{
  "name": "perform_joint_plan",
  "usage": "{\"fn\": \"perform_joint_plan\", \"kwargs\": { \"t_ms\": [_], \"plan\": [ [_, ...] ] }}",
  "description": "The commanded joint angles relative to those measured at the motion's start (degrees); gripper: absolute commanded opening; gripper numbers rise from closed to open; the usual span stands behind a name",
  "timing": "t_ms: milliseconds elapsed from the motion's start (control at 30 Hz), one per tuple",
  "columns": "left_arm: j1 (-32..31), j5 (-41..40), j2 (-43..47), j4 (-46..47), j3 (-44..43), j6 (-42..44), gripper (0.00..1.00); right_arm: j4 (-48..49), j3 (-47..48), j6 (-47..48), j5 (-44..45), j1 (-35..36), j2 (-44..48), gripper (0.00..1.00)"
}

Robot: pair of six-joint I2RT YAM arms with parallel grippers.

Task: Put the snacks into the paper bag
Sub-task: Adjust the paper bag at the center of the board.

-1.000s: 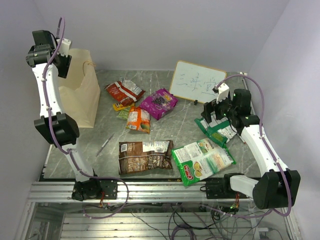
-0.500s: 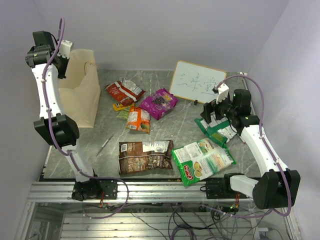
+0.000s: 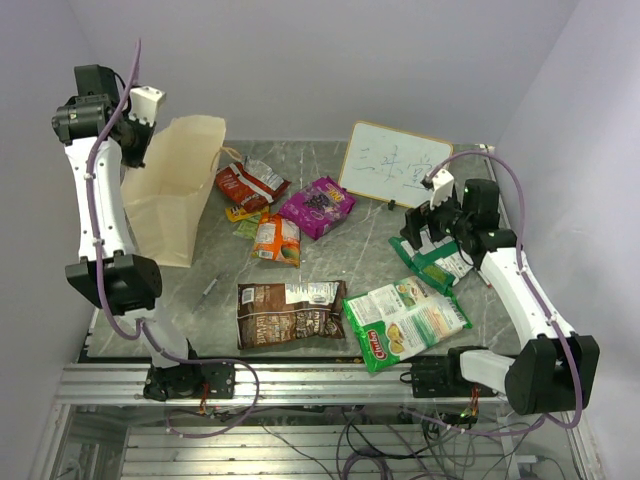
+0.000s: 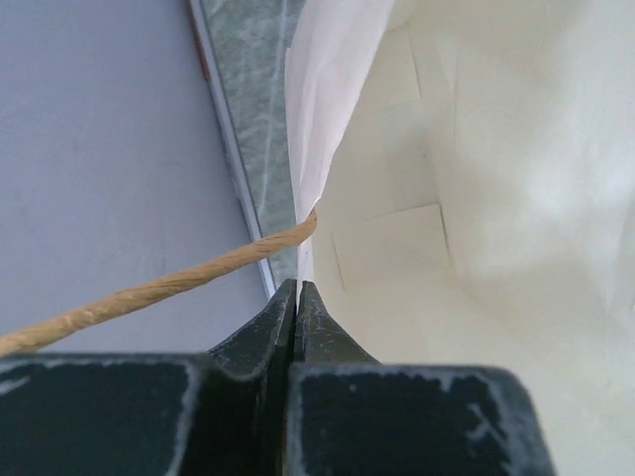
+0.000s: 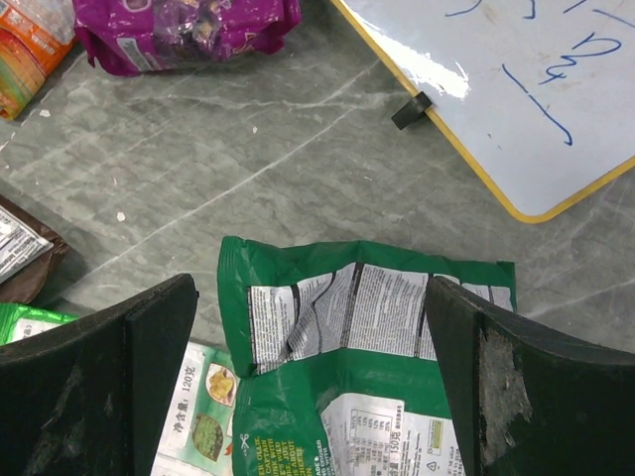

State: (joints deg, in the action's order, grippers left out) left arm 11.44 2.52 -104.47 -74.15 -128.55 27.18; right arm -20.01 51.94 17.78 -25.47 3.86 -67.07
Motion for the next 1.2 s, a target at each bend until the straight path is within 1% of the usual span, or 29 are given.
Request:
{"fn": "perform_joint_plan", "kwargs": {
  "t_ms": [0, 167, 300, 367, 533, 633, 800, 900, 1033, 1167],
  "plan": [
    [-1.29, 3.97, 3.68, -4.31, 3.23, 0.05, 0.07, -1.36, 0.78, 1.77, -0.81, 0.6, -1.16, 1.0],
    [-2.48, 8.1, 4.82, -8.04, 4.8, 0.62, 0.07, -2.87, 1.28, 3.24, -0.58, 1.27, -2.03, 1.0],
    [-3.34, 10.13, 5.52, -9.52, 7.96, 1.86, 0.07, -4.39, 1.34, 4.77, 0.15, 2.96, -2.59, 1.0],
    [-3.66, 10.87, 5.79, -10.2, 9.43, 2.67, 0.07, -5.45, 1.22, 6.21, -0.16, 5.01, -2.69, 1.0],
    [-3.77, 11.87, 7.07, -11.59, 10.67, 3.58, 0.07, -8.94, 2.79, 11.13, -4.08, 11.61, -3.25, 1.0],
    [-3.88, 13.17, 8.2, -11.63, 10.67, 3.54, 0.07, -8.25, 3.87, 11.93, -4.44, 16.73, -4.67, 1.0],
    [-4.74, 17.77, 9.38, -11.62, 11.3, 1.17, 0.07, -2.72, 3.73, 8.41, -4.68, 26.25, -10.63, 0.98],
    [-4.98, 19.2, 9.86, -11.52, 10.65, -0.27, 0.07, -1.11, 3.85, 6.19, -4.16, 30.25, -15.37, 0.96],
    [-5.0, 20.7, 9.98, -10.8, 10.28, -2.0, 0.07, -1.57, 3.47, 4.11, -2.49, 32.01, -20.71, 0.91],
    [-5.16, 21.53, 10.49, -9.1, 12.26, -2.67, 0.07, -0.3, 2.49, 0.68, 1.15, 32.18, -23.82, 0.87]
  ]
}}
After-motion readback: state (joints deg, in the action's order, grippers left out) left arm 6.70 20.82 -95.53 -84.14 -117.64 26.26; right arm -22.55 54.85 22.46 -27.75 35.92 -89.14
